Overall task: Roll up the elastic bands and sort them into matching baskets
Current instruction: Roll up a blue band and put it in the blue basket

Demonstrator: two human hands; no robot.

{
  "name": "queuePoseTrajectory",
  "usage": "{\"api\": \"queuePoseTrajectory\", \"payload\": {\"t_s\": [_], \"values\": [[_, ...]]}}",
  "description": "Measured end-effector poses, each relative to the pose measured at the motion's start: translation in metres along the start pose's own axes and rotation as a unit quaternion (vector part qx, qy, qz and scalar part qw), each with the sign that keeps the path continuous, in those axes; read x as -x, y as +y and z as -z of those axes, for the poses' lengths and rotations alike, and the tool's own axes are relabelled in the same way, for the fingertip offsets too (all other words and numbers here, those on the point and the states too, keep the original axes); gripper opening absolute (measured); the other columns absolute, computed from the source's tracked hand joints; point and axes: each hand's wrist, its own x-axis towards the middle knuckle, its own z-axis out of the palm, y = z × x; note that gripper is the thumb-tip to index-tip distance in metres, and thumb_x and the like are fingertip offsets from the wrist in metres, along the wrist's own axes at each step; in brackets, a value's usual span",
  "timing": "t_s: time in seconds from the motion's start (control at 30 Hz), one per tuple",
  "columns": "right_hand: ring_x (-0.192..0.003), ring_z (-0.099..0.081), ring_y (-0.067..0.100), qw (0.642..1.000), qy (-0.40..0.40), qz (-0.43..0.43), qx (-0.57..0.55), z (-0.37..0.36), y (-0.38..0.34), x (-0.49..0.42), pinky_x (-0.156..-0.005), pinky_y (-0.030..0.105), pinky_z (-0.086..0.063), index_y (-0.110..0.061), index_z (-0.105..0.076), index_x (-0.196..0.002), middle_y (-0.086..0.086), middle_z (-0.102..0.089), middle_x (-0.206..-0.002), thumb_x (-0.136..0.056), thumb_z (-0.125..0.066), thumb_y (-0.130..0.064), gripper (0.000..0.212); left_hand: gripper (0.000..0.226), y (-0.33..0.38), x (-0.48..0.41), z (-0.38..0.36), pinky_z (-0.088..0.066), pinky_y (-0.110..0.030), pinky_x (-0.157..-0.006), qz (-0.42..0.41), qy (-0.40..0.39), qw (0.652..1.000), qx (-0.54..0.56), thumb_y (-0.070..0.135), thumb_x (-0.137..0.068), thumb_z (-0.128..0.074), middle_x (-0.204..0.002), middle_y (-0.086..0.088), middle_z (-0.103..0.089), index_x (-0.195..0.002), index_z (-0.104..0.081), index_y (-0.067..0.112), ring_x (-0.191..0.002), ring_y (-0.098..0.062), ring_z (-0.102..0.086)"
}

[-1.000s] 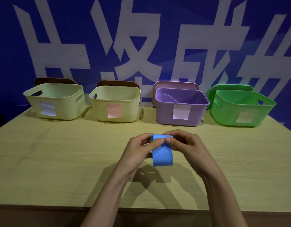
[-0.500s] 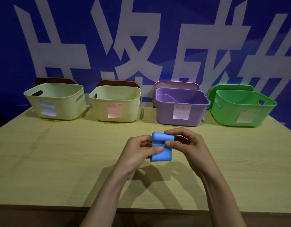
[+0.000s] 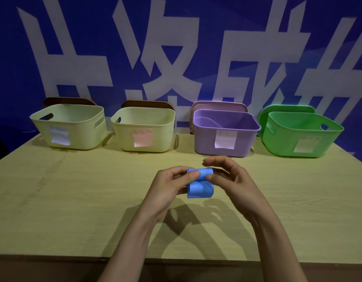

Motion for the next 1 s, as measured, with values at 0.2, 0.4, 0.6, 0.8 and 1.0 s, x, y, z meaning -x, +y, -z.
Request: {"api": "queuePoseTrajectory", "payload": {"t_s": [0.2, 0.4, 0.6, 0.8, 1.0], "values": [[-0.075, -0.063, 0.011, 0.998, -0.025, -0.060, 0.020, -0.004, -0.001, 0.000, -0.071, 0.025, -0.051, -0.008, -0.068, -0.089, 0.001, -0.070, -0.080, -0.089, -0.062, -0.021, 0.013, 0.018, 0.000, -0.002, 0.005, -0.056, -0.026, -0.076, -0.001, -0.004, 1.000, -0.005, 0.009, -0.082, -0.068, -0.092, -0.015, -0.072, -0.099, -0.071, 0.002, -0.085, -0.019, -0.068], [-0.079, -0.065, 0.015, 0.997, 0.006, -0.076, 0.014, -0.007, -0.001, -0.002, -0.074, 0.031, -0.051, -0.008, -0.067, -0.087, 0.009, -0.070, -0.083, -0.086, -0.066, -0.012, 0.004, 0.022, -0.002, -0.002, 0.007, -0.054, -0.024, -0.076, 0.010, -0.025, 1.000, -0.011, 0.007, -0.084, -0.066, -0.100, -0.012, -0.073, -0.105, -0.070, 0.009, -0.092, -0.021, -0.069], [-0.077, -0.064, 0.010, 0.997, 0.015, -0.071, 0.001, -0.006, 0.002, -0.002, -0.064, 0.020, -0.051, -0.009, -0.069, -0.087, 0.010, -0.069, -0.087, -0.087, -0.065, -0.014, 0.006, 0.026, -0.002, -0.002, 0.007, -0.055, -0.026, -0.084, 0.018, -0.026, 0.999, -0.010, 0.005, -0.084, -0.066, -0.106, -0.012, -0.072, -0.108, -0.069, 0.012, -0.096, -0.019, -0.068], [-0.081, -0.066, 0.012, 0.994, 0.058, -0.073, -0.049, -0.010, 0.003, -0.004, -0.063, 0.019, -0.050, -0.006, -0.068, -0.087, 0.012, -0.070, -0.097, -0.087, -0.065, -0.010, 0.005, 0.028, -0.006, -0.003, 0.002, -0.057, -0.029, -0.077, 0.061, -0.005, 0.997, 0.043, 0.007, -0.085, -0.065, -0.103, -0.018, -0.069, -0.112, -0.061, 0.000, -0.086, -0.020, -0.070], [-0.087, -0.066, 0.020, 0.994, 0.065, -0.064, -0.068, -0.011, 0.004, -0.004, -0.073, 0.030, -0.057, -0.010, -0.070, -0.089, 0.015, -0.069, -0.100, -0.085, -0.066, -0.009, 0.006, 0.029, -0.006, -0.003, 0.003, -0.059, -0.026, -0.072, 0.071, 0.014, 0.996, 0.051, -0.001, -0.080, -0.069, -0.097, -0.021, -0.071, -0.107, -0.063, -0.007, -0.079, -0.020, -0.070]]}}
